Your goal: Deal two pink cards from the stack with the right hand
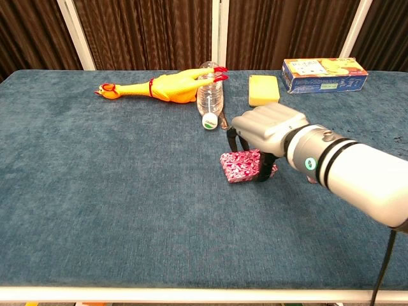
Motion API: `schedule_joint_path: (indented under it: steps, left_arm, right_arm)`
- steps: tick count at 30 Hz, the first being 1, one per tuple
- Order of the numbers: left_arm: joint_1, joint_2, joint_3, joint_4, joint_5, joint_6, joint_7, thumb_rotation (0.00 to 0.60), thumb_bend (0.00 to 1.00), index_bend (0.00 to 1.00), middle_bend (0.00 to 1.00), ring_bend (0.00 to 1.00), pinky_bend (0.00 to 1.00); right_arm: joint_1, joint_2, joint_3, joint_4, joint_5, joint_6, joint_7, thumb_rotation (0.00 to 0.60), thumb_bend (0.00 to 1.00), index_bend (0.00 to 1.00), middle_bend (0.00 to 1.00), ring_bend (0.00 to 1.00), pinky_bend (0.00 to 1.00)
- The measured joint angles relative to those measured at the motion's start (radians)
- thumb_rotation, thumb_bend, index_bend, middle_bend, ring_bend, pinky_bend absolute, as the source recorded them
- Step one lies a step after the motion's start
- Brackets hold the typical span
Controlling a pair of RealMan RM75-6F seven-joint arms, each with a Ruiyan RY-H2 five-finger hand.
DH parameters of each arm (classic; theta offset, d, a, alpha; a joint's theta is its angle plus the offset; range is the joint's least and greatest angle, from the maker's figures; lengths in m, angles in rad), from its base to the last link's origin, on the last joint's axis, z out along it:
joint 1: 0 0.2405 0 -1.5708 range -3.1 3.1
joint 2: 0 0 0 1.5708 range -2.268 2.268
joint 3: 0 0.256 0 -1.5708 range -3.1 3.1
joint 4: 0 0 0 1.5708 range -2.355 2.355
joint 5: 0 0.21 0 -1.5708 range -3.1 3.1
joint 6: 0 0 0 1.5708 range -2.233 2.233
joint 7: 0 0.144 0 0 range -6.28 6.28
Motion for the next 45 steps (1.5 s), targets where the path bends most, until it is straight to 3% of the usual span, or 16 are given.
schedule_joint_path:
  steps: [7,17,27,32,37,40,45]
  left_arm:
    - [0.002,-0.003,0.0,0.011,0.0,0.001,-0.011,0.6,0.03,0.16,0.14,0.08,0.18]
    - [0.004,-0.006,0.0,0.018,0.001,0.003,-0.015,0.6,0.03,0.16,0.14,0.08,0.18]
    - [0.005,-0.007,-0.001,0.022,-0.001,0.001,-0.019,0.6,0.03,0.16,0.14,0.08,0.18]
    - [0.006,-0.005,-0.003,0.022,-0.003,0.002,-0.021,0.6,0.03,0.16,0.14,0.08,0.18]
    - [0.003,-0.007,-0.002,0.019,0.001,0.001,-0.014,0.6,0.03,0.16,0.14,0.08,0.18]
    - [0.002,-0.008,-0.001,0.016,0.002,-0.003,-0.006,0.6,0.03,0.16,0.14,0.08,0.18]
    - [-0.001,-0.009,0.001,0.01,0.003,-0.009,0.006,0.6,0.03,0.16,0.14,0.08,0.18]
  right_arm:
    - [0.025,-0.043,-0.002,0.035,0.042,-0.007,-0.009,0.6,0.1,0.43,0.4,0.86,1.0]
    - [0.041,-0.025,-0.014,0.023,0.053,-0.009,-0.008,0.6,0.09,0.16,0.23,0.85,1.0]
    - [0.047,-0.001,-0.02,-0.006,0.049,-0.001,0.001,0.6,0.09,0.14,0.21,0.85,1.0]
    - [0.039,0.077,-0.02,-0.104,0.029,0.036,-0.001,0.6,0.09,0.16,0.25,0.85,1.0]
    - [0.013,0.226,-0.042,-0.202,0.024,0.075,-0.005,0.6,0.09,0.17,0.26,0.85,1.0]
    - [-0.013,0.303,-0.07,-0.208,0.017,0.064,0.031,0.6,0.08,0.17,0.27,0.85,1.0]
    - [-0.059,0.34,-0.115,-0.145,-0.03,0.011,0.159,0.6,0.08,0.21,0.28,0.85,1.0]
